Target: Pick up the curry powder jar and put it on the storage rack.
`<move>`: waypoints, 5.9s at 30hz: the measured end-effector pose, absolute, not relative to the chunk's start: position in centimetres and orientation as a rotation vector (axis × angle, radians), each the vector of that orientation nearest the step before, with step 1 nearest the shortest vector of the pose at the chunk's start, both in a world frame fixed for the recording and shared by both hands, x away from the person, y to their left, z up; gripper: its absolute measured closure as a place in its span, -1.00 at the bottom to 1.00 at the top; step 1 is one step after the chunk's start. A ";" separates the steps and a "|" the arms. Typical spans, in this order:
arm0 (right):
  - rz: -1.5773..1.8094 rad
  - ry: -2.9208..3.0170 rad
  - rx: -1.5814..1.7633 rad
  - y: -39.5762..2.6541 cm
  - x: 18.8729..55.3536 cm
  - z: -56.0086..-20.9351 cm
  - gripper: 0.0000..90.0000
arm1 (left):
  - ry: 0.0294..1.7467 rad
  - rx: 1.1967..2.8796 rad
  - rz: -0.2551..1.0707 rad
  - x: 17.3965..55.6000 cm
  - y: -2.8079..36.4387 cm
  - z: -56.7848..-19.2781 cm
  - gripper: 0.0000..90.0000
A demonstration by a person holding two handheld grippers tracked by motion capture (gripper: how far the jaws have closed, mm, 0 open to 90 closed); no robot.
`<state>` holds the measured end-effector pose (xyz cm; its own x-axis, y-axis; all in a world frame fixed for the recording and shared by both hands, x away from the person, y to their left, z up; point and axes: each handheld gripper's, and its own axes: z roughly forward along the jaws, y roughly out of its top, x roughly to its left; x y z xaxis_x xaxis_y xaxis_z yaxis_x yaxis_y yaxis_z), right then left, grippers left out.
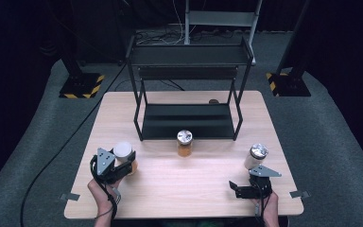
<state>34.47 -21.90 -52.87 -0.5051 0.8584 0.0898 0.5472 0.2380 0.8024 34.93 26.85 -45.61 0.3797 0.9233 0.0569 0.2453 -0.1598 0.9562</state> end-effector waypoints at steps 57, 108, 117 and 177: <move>1.155 2.146 1.296 -21.9 34.5 -52.9 -0.99 | 0.990 1.670 0.845 37.0 24.4 -44.0 -0.25; 1.158 2.141 1.300 -21.9 34.5 -52.9 -0.99 | 0.948 1.709 0.834 39.5 22.3 -42.9 -0.25; 1.158 2.140 1.300 -21.9 34.5 -52.9 -0.99 | 0.951 1.713 0.831 39.9 22.3 -43.0 -0.25; 1.155 2.145 1.298 -21.9 34.5 -52.9 -0.99 | 0.960 1.756 0.800 42.9 21.4 -43.1 -0.25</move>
<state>34.49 -21.90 -52.87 -0.5019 0.8601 0.0907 0.5493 0.2360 0.8016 42.85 21.39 -43.10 0.4785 0.8727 0.0976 0.2532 -0.2436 0.9362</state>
